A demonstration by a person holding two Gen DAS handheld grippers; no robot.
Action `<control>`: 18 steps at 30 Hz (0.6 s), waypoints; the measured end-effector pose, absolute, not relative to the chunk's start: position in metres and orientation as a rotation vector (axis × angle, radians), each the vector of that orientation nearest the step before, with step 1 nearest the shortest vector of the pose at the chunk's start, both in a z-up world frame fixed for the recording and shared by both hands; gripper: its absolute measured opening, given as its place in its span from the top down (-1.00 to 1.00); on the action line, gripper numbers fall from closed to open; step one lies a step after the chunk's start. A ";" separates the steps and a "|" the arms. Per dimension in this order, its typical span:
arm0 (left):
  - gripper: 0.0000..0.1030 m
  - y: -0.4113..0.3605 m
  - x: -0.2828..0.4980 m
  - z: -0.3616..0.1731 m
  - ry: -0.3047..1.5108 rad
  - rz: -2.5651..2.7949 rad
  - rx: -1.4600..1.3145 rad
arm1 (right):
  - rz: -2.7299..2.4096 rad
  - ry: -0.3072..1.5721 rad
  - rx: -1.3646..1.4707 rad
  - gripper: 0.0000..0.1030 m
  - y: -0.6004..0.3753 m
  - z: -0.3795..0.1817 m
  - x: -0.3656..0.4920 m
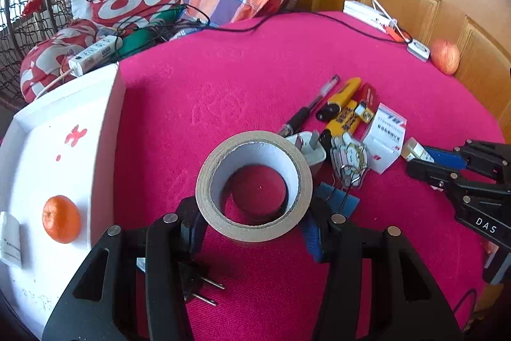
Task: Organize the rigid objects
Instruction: 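Grasp the tan tape roll with the left gripper while the right gripper grasps the dropper bottle, then carry the tape roll and dropper bottle over the white tray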
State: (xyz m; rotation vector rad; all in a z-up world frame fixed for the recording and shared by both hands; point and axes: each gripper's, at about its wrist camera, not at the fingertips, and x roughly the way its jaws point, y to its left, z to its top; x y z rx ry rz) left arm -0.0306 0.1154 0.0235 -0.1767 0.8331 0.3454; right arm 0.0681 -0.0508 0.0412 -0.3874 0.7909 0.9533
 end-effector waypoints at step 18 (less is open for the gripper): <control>0.03 0.116 -0.079 0.094 0.640 0.382 -0.248 | 1.030 0.668 -0.194 0.64 -0.066 0.101 0.055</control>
